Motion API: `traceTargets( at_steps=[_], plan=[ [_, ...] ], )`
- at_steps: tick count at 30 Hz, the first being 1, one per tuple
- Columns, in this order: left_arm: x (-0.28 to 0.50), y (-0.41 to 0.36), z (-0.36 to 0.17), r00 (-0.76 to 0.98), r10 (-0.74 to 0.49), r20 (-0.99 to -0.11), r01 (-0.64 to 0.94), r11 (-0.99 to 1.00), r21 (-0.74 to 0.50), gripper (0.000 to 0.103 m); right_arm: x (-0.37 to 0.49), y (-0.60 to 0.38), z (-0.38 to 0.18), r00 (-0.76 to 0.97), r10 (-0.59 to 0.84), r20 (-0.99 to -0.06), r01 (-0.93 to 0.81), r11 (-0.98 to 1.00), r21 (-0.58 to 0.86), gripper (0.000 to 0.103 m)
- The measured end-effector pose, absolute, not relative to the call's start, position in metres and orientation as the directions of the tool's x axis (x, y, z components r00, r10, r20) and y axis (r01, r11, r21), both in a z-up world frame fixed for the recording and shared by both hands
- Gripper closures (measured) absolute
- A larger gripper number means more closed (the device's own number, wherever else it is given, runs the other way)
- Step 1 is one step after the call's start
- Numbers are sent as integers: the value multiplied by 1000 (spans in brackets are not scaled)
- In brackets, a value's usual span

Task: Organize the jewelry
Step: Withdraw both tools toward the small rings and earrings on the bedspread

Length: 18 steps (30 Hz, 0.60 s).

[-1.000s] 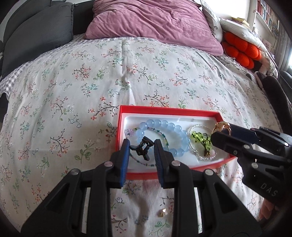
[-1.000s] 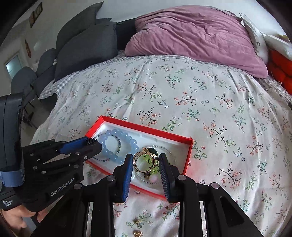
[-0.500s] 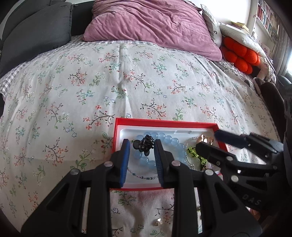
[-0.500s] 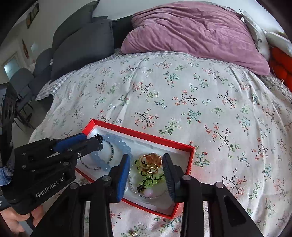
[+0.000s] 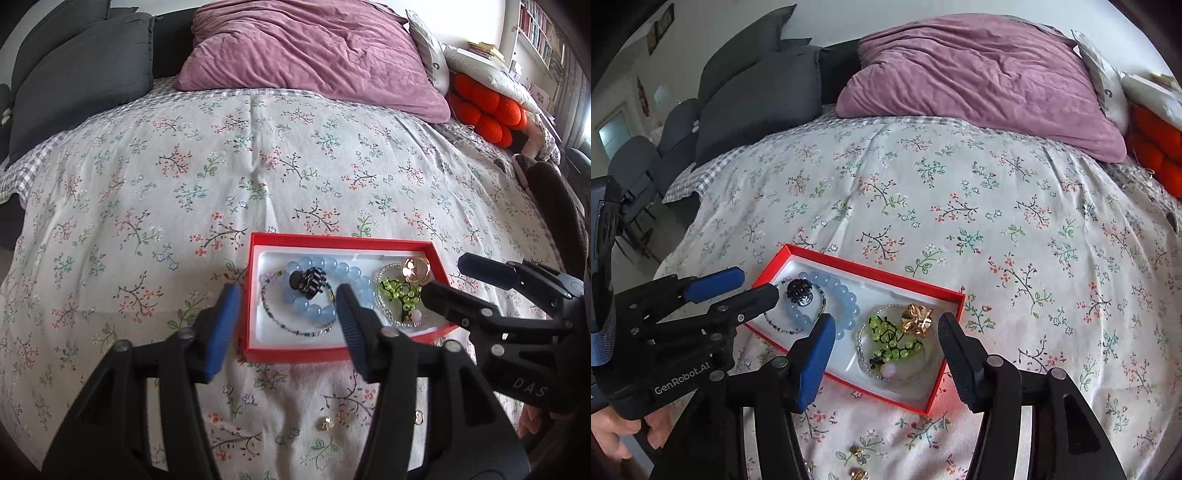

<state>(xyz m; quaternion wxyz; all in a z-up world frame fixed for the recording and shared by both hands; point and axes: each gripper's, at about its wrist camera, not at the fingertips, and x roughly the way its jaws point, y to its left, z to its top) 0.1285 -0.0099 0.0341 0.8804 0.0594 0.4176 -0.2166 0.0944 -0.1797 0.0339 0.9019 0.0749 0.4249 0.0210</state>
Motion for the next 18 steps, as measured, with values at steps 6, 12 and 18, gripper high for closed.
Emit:
traceTargets(
  at_steps=[6, 12, 18],
  plan=[
    [113, -3, 36, 536, -314, -784, 419, 905, -76, 32, 80, -181, 35, 619, 87, -780, 34, 990, 137, 38],
    [100, 5, 35, 510, -296, -807, 396, 914, -85, 20, 65, -182, 35, 597, 82, -798, 24, 993, 120, 29],
    [89, 10, 26, 471, -255, -844, 378, 923, -68, 10, 51, -182, 31, 568, 67, -821, 21, 995, 95, 23]
  ],
)
